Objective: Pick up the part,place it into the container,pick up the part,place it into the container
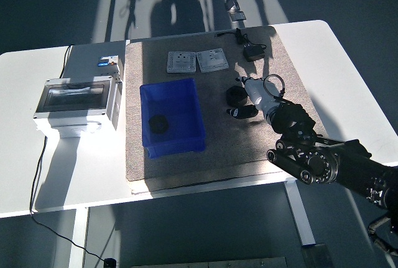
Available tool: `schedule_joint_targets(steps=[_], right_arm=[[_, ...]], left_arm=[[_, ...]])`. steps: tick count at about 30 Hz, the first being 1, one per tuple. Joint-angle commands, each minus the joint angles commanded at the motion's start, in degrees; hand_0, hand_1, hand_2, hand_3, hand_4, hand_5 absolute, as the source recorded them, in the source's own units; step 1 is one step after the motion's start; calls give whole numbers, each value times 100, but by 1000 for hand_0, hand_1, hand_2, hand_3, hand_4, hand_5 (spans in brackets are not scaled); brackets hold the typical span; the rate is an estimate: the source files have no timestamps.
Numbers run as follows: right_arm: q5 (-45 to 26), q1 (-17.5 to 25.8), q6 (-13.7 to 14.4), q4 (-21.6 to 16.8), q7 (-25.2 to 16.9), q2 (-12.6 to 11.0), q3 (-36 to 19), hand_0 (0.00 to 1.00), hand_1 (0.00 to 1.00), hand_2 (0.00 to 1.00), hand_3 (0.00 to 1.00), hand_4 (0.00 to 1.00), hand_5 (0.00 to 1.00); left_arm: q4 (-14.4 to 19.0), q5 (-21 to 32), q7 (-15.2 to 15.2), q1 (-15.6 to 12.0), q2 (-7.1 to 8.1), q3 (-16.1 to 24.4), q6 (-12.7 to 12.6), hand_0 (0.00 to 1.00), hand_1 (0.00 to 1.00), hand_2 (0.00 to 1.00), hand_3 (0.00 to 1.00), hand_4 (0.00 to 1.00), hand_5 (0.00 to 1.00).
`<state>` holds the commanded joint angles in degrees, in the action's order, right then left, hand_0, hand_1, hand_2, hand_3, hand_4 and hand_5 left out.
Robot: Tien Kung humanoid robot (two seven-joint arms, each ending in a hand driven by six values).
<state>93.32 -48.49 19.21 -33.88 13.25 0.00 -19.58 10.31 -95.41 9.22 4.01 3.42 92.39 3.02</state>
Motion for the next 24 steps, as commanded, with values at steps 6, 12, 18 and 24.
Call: schedule_joint_targets(steps=[6, 12, 18, 24], right_arm=[[-75, 13, 7, 80, -28, 0, 43, 988, 925, 928, 904, 880, 446], [-293, 35, 50, -12, -238, 0, 117, 984, 885, 890, 896, 858, 441], [-367, 56, 146, -77, -366, 0, 170, 952, 818, 849, 872, 821, 422], [-382, 86, 175, -78, -371, 0, 211, 907, 737, 739, 819, 697, 339]], left_arm=[[0, -71, -5, 10, 4, 30, 11, 704, 717, 740, 663, 998, 998], [0, -112, -9, 10, 5, 50, 15, 704, 716, 740, 662, 998, 998], [0, -135, -23, 14, 8, 65, 13, 704, 716, 740, 662, 998, 998], [0, -143, -34, 16, 8, 73, 8, 704, 715, 740, 660, 998, 998]])
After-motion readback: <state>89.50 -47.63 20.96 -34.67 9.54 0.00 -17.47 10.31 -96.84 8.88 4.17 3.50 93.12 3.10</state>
